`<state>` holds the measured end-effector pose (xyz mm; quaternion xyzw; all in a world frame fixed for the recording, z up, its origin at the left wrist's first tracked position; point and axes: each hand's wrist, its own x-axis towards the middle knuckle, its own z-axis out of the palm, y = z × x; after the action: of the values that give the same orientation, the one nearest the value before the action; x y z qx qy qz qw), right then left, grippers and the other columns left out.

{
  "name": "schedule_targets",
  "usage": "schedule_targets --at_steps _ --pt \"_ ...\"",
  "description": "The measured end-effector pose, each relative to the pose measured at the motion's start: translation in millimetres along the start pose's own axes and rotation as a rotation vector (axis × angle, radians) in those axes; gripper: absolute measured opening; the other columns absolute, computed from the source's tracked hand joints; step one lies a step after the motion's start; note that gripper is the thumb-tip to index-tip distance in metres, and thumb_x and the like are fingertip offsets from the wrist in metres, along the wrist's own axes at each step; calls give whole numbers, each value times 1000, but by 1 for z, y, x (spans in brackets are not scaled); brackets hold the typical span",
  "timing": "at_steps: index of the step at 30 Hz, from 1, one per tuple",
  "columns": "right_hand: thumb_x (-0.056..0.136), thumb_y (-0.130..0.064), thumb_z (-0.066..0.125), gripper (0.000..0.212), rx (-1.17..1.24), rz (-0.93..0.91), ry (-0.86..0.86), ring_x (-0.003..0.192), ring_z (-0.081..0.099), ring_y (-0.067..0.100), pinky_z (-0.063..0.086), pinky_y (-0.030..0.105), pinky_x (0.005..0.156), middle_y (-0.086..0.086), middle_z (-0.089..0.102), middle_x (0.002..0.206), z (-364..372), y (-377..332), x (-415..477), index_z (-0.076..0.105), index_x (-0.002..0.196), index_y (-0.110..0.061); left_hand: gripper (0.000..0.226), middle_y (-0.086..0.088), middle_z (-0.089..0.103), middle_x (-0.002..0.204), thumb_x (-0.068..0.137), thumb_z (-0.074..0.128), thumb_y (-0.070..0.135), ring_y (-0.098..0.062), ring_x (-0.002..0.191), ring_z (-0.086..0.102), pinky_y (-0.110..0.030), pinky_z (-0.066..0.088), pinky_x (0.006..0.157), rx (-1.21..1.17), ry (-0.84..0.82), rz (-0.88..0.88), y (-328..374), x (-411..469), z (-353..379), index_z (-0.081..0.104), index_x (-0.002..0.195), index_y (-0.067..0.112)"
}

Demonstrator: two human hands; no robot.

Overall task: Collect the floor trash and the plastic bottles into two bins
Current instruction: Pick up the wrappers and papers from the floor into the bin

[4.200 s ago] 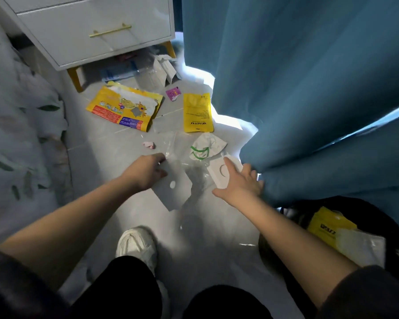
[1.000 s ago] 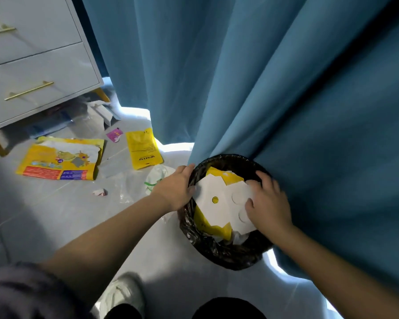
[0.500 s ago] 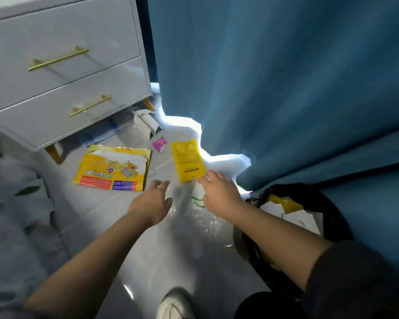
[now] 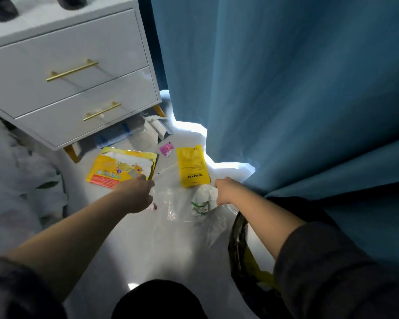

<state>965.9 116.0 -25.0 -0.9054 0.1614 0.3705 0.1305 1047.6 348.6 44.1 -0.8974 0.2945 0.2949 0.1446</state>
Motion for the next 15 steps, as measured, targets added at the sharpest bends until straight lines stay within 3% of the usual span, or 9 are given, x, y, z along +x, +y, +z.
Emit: schedule_targets --at_steps 4,10,15 --pt "73 -24 75 68 -6 -33 -44 107 59 29 52 34 84 10 54 123 9 -9 18 46 134 -14 50 -3 41 140 95 47 37 -25 121 51 -37 48 94 -4 -26 -14 -1 4 24 37 141 23" --pt "72 -22 76 73 39 -26 -31 102 59 32 49 31 72 15 49 123 9 -20 14 37 133 -15 48 -4 41 140 95 47 36 -25 121 51 -37 47 93 -87 -19 -48 -14 10 17 38 141 23" --pt "67 -23 80 93 76 33 -44 111 55 32 52 35 84 15 43 132 5 -34 0 27 143 -18 52 -7 38 141 95 49 36 -26 122 50 -39 46 95 -181 -64 -30 -31 15 36 37 142 19"
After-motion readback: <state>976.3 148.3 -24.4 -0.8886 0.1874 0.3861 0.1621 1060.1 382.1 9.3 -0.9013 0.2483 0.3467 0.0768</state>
